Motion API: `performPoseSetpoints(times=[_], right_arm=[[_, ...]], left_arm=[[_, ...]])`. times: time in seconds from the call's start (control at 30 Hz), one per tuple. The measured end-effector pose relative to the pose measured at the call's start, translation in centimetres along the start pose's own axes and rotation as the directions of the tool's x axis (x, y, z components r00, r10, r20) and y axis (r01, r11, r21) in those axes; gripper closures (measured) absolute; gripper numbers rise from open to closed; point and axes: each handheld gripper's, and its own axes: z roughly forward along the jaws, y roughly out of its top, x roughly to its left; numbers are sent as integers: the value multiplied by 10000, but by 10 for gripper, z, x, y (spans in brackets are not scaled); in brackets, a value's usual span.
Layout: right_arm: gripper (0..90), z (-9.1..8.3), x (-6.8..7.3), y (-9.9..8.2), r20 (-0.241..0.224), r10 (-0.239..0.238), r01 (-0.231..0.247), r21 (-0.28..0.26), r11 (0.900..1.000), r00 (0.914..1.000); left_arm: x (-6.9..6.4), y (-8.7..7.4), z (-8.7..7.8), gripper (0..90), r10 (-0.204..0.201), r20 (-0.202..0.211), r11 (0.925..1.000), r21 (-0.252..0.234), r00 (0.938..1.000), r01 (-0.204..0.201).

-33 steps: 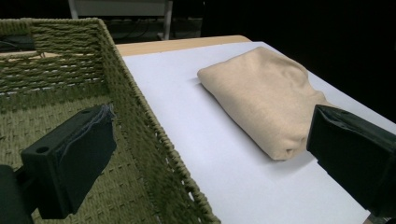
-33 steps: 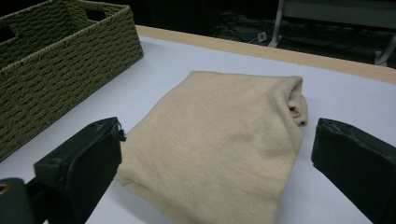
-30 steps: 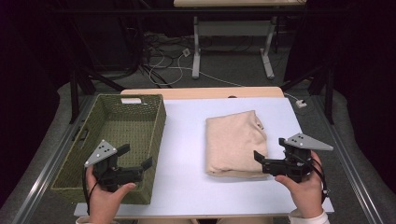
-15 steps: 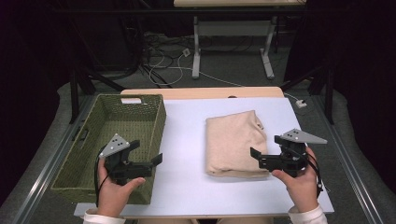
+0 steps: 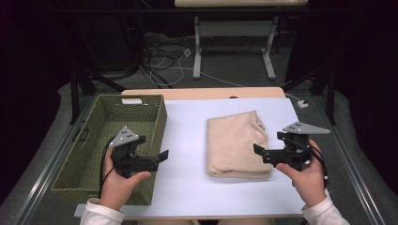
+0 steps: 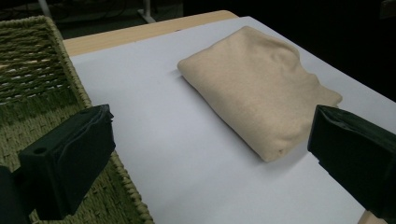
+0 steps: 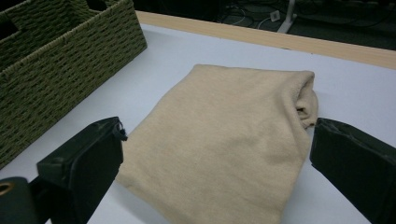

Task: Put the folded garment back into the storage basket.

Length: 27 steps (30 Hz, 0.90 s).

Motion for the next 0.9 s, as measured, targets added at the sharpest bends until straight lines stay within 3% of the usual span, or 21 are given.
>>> performPoseSetpoints(times=[0.17,0.3,0.43,0.57,0.8,0.9], right_arm=[[26,3,0,6,-171,-17,24,384,9993,9999],[26,5,0,11,36,-244,241,581,9980,9997],[25,7,1,15,152,-547,533,846,9950,9984],[25,12,1,19,46,-572,564,1111,9922,9984],[24,19,-2,28,-80,-325,333,1425,9892,9994],[24,22,-6,33,5,-252,249,1547,9876,9997]], left_arm=[[-1,8,6,9,111,80,9998,143,9999,-113],[-1,14,11,8,58,239,9995,312,9997,-66],[0,20,14,5,-427,547,9989,236,9976,415],[6,28,17,5,-1083,864,9940,219,9904,1067],[16,43,22,6,-1630,773,9866,216,9836,1618],[19,49,25,7,-1676,679,9857,290,9835,1660]])
